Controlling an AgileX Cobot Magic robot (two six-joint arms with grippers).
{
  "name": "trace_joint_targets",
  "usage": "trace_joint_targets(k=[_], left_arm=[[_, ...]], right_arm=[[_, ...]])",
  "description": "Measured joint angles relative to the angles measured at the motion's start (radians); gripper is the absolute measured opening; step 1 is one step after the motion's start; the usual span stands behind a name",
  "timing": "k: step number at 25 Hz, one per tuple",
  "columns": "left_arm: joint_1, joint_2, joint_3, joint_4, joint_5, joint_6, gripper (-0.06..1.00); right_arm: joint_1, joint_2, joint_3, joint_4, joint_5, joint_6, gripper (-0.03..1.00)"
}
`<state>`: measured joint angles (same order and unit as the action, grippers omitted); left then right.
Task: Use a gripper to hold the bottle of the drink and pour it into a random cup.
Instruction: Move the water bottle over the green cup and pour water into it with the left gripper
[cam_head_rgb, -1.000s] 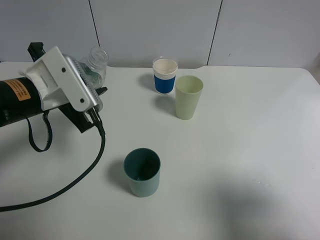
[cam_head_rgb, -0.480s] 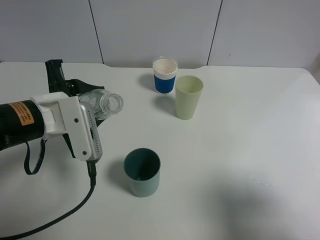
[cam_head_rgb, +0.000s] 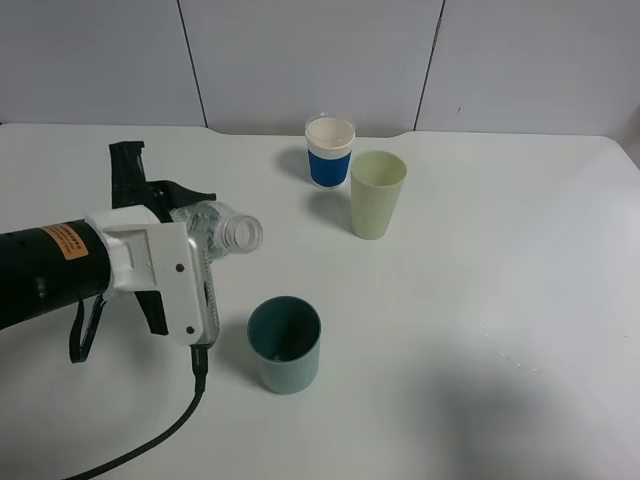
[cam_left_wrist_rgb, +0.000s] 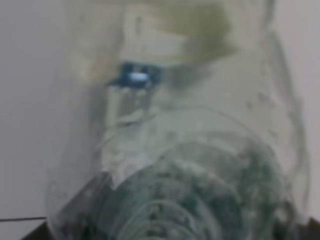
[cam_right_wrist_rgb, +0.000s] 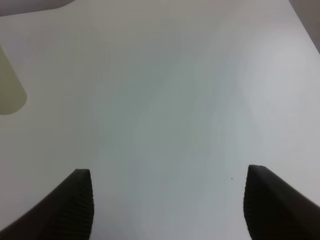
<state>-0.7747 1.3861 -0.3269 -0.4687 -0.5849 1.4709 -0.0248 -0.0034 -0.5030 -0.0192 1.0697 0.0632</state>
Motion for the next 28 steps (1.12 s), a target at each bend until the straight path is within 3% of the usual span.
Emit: trace_joint_targets(k=[18,28], left_arm=[[-0.184,0.004,-0.024,-0.622,-0.045,0.724,0.50],[-0.193,0.004,-0.032,-0.671,-0.045,0.778,0.50]], right_arm=[[0.000,0.000,0.000,0.000,0.000,0.000,0.63],[0.000,0.000,0.000,0.000,0.000,0.000,0.63]])
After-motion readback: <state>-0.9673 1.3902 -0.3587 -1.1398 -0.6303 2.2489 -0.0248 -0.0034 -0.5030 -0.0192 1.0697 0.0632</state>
